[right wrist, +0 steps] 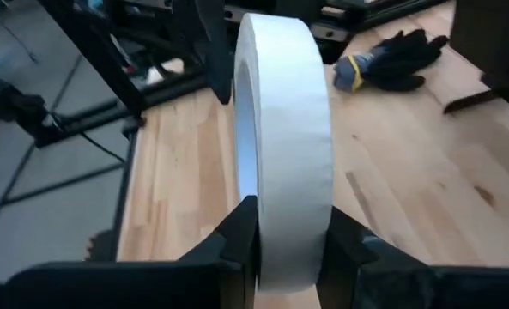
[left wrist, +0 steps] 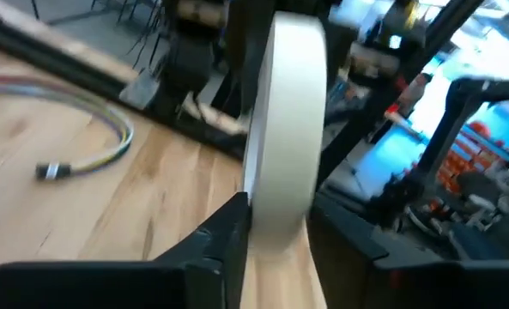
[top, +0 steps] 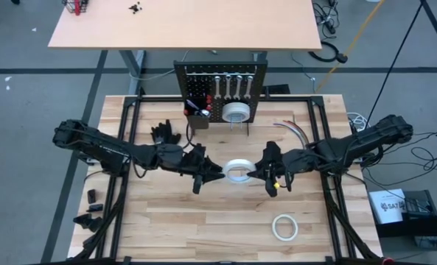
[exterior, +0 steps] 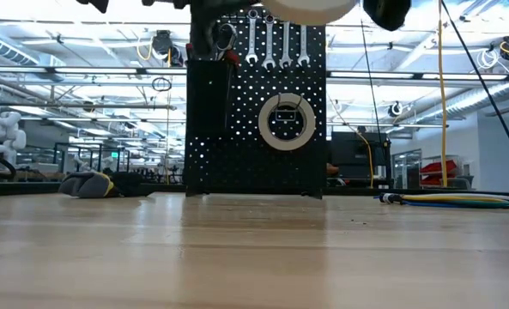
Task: Hang tools onto peg board
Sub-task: Hang the white tape on the peg board
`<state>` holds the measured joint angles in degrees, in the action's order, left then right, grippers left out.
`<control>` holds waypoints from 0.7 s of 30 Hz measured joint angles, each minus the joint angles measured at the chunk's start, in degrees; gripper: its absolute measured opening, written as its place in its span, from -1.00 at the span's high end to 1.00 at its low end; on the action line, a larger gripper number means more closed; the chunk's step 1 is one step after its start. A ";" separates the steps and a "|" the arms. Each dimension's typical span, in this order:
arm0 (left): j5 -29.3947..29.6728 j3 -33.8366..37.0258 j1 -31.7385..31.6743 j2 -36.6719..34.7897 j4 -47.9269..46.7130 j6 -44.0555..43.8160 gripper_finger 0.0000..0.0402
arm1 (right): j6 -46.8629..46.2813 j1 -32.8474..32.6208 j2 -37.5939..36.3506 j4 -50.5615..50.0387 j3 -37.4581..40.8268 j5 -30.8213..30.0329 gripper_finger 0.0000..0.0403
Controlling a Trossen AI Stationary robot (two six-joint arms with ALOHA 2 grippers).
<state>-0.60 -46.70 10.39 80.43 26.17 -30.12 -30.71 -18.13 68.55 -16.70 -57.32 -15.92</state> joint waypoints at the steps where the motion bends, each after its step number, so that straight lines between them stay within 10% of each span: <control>1: -0.23 -0.01 0.02 -0.11 -1.16 -0.02 0.40 | 0.50 0.05 -0.57 -1.07 0.00 -0.11 0.67; 9: 8.50 0.09 0.10 -9.21 -24.56 -0.78 0.35 | 2.00 4.79 -4.15 -9.15 0.02 -0.64 0.67; 21: 18.69 0.11 6.39 -12.01 -27.84 1.85 0.34 | 17.15 24.41 -0.18 -5.12 0.02 16.81 0.67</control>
<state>18.09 -46.59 16.79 68.42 -1.67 -28.27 -13.56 6.28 68.37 -21.82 -57.30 0.89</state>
